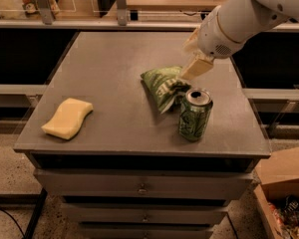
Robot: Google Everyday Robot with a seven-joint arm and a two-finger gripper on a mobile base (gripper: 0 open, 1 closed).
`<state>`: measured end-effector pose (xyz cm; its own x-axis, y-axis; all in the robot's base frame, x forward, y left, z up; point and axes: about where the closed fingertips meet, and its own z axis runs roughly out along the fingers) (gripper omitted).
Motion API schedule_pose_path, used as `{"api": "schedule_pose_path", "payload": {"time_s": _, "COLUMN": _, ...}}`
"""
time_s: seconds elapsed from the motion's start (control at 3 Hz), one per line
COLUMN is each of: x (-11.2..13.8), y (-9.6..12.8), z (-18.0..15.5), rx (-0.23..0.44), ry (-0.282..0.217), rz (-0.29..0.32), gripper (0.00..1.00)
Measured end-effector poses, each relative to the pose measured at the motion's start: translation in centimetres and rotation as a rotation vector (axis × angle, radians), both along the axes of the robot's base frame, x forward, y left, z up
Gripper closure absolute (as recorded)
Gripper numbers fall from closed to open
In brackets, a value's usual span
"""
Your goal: Move green jalapeno chip bag near green can
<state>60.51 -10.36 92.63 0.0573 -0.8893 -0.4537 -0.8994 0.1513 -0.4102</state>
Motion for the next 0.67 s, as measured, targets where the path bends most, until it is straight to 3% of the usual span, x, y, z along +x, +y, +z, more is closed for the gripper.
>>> {"api": "schedule_pose_path", "payload": {"time_s": 0.33, "x": -0.08, "y": 0.14, "z": -0.03, "rx": -0.001, "ry": 0.001, "rz": 0.003, "gripper": 0.0}}
{"api": "schedule_pose_path", "payload": {"time_s": 0.67, "x": -0.04, "y": 0.26, "z": -0.01, "rx": 0.0, "ry": 0.001, "rz": 0.005, "gripper": 0.0}}
